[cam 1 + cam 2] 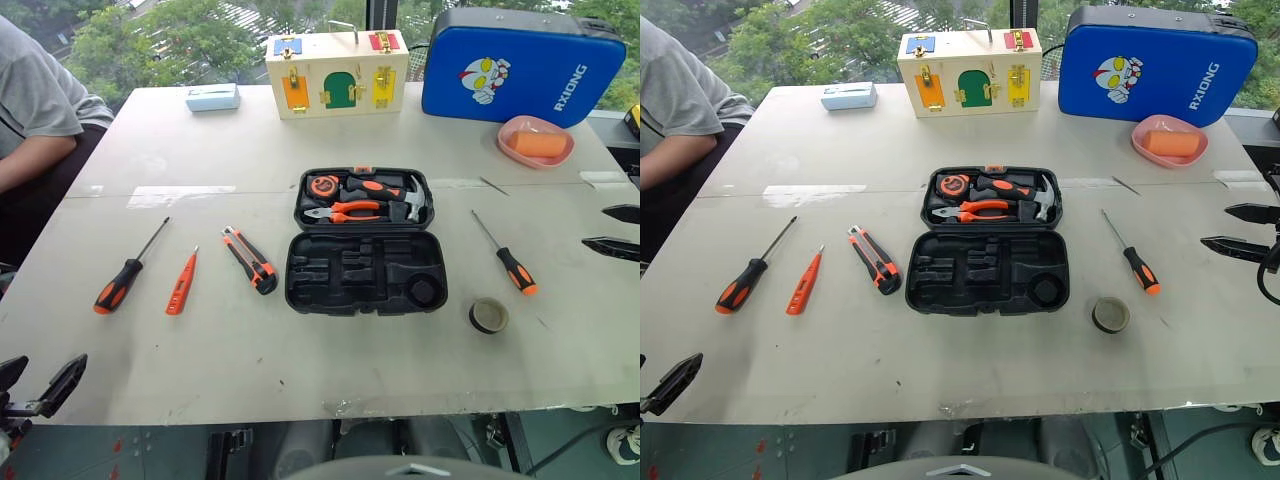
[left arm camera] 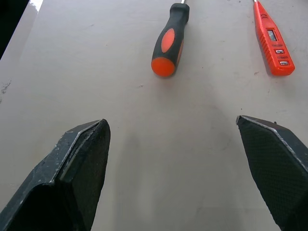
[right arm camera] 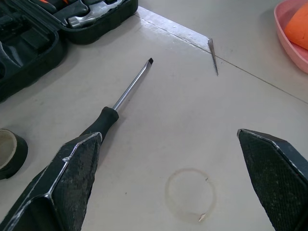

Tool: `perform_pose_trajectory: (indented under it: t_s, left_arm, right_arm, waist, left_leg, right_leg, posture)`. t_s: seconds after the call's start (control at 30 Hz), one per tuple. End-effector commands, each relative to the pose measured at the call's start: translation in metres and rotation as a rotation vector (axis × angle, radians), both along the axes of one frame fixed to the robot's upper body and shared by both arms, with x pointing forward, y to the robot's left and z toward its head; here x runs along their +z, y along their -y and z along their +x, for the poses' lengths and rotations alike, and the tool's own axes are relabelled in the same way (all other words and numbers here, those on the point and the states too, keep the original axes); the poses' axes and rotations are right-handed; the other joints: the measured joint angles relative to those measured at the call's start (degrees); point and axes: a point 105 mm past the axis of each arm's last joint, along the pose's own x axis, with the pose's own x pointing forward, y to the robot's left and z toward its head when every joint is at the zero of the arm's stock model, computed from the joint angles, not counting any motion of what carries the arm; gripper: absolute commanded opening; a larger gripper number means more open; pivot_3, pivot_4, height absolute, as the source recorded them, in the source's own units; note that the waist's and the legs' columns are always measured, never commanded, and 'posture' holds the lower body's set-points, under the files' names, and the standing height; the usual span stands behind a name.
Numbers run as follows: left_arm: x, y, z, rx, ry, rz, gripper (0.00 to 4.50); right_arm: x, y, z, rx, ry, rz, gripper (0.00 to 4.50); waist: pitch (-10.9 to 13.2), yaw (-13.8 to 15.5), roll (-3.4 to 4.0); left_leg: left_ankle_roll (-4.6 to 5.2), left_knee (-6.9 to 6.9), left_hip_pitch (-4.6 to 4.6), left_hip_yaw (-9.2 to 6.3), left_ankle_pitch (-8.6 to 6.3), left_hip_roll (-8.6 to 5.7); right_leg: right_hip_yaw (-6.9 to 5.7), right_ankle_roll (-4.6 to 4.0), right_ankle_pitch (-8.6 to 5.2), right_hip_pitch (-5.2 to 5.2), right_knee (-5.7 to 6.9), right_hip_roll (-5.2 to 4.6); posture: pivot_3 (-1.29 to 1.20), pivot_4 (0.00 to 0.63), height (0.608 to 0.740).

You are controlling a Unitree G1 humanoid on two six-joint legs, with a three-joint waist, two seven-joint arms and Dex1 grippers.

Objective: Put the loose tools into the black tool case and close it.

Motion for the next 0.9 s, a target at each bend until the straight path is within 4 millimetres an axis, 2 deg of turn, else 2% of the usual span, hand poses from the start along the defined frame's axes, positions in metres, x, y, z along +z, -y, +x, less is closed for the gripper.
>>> perform_pose_trajectory:
  t_s: [0.03,0.4,0.5,0.63,0.73,0.77,0.9]
  left_arm:
    - [0.012,-0.002,0.003,-0.003,0.021,0.031,4.50]
    - [0.010,-0.003,0.011,0.006,0.020,-0.006,4.50]
    - [0.014,-0.003,0.016,-0.004,0.030,-0.028,4.50]
    - [0.024,-0.011,0.032,-0.033,-0.007,0.020,4.50]
    - [0.028,-0.018,0.051,-0.062,-0.083,0.026,4.50]
    - [0.029,-0.021,0.058,-0.068,-0.115,0.020,4.50]
    - [0.025,-0.028,0.076,-0.088,-0.219,0.032,4.50]
  right_arm:
    - [0.010,0.002,0.001,0.004,0.056,-0.016,4.33]
    - [0.003,0.010,0.000,-0.005,0.065,-0.052,4.33]
    - [0.006,0.000,0.001,0.050,0.075,-0.062,4.33]
    - [0.027,-0.048,-0.002,0.263,0.083,0.000,4.33]
    - [0.043,-0.093,-0.008,0.430,0.137,-0.003,4.33]
    - [0.048,-0.110,-0.011,0.490,0.157,0.002,4.33]
    - [0.060,-0.155,-0.025,0.647,0.210,0.013,4.33]
  waist:
    - [0.0,0.0,0.00]
    - [0.0,-0.1,0.01]
    - [0.0,-0.1,0.01]
    - [0.0,-0.1,0.03]
    - [0.0,0.0,0.04]
    - [0.0,0.0,0.06]
    - [0.0,0.1,0.04]
  left_leg:
    - [0.00,0.00,0.00,0.00,0.00,0.00]
    - [0.00,0.00,0.00,0.02,0.00,-0.01]
    - [0.00,0.00,0.00,0.01,0.00,-0.01]
    - [-0.01,0.01,0.01,-0.04,0.00,0.01]
    - [-0.01,0.01,0.01,-0.05,0.01,0.00]
    - [-0.01,0.01,0.01,-0.07,0.01,0.00]
    - [-0.01,0.00,-0.03,-0.09,0.00,-0.02]
  right_leg:
    - [0.00,0.00,0.00,0.00,0.00,0.00]
    - [0.00,0.00,0.00,0.00,0.00,0.00]
    - [0.00,0.01,0.01,0.00,0.00,0.00]
    - [-0.03,0.00,0.01,0.00,0.05,0.04]
    - [-0.04,0.00,0.01,-0.02,0.12,0.04]
    - [-0.05,0.00,0.01,-0.02,0.13,0.04]
    - [-0.07,0.01,0.02,-0.07,0.13,0.03]
  posture:
    - [0.00,0.150,0.735]
    - [0.00,0.150,0.735]
    - [0.00,0.150,0.735]
    - [0.00,0.150,0.735]
    - [0.00,0.150,0.735]
    - [0.00,0.150,0.735]
    - [0.00,0.150,0.735]
